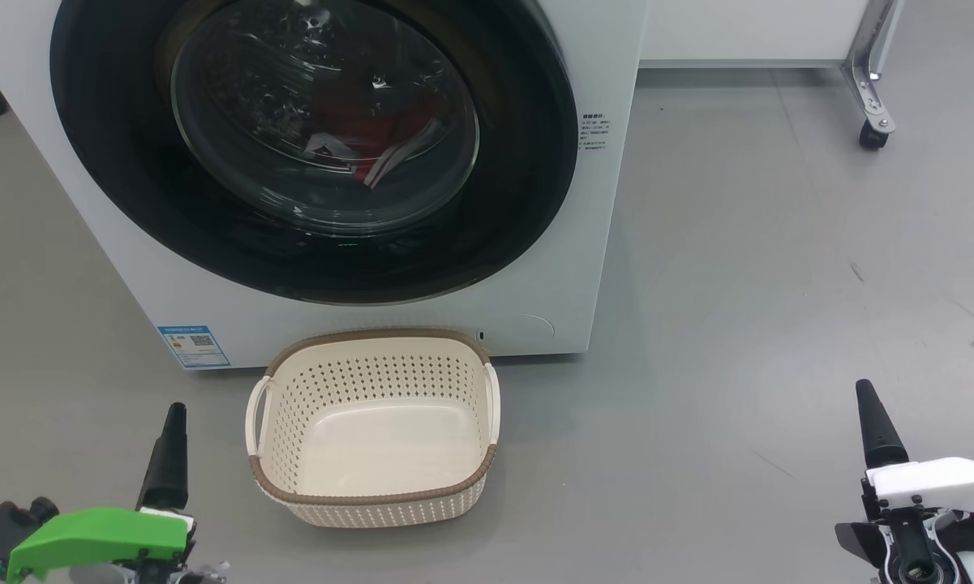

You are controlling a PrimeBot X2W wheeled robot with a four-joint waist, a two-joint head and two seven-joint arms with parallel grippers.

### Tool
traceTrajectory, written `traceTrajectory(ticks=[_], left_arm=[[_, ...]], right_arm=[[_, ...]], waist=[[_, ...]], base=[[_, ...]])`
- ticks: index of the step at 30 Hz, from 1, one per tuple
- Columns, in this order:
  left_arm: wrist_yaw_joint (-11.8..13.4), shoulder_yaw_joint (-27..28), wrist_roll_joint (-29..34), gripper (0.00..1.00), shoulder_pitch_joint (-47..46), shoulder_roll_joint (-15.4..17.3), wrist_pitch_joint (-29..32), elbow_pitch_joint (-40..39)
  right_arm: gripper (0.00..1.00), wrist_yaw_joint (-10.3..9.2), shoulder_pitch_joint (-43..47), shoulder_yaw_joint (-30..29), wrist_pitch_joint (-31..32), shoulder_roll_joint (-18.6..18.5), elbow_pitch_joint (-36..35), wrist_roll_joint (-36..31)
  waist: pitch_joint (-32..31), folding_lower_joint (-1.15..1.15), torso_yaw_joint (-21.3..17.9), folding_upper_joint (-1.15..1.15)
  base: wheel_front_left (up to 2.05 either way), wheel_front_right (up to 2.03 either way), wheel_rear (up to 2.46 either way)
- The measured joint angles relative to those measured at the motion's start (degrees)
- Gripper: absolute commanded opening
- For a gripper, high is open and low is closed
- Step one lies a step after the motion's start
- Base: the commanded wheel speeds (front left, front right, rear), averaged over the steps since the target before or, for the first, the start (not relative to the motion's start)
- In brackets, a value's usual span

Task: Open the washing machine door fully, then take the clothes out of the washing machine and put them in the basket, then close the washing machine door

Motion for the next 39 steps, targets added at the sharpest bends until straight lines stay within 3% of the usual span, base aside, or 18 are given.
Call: traceTrajectory(ticks=[9,21,39], left_arm=[[0.6,-2.3,11.7,1.00,-1.2,1.7,-1.7,-1.6],[2.9,-6.8,26.6,1.00,-1.4,2.6,-4.1,-3.4],[5.5,-11.2,41.0,1.00,-1.4,3.0,-7.4,-3.3]], right_arm=[[1.00,-0.63,-1.3,3.8,-1.7,-2.5,-0.1,-11.6],[1.00,-3.05,-2.3,7.7,-4.0,-3.4,-0.3,-23.4],[1.00,-4.65,-2.7,11.1,-7.1,-3.3,0.0,-36.3]], waist=[[0.1,0.00,0.1,0.00],[0.0,0.00,0.1,0.00],[-0.1,0.00,0.3,0.00]], base=[[0.00,0.00,0.00],[0.00,0.00,0.00],[0.00,0.00,0.00]])
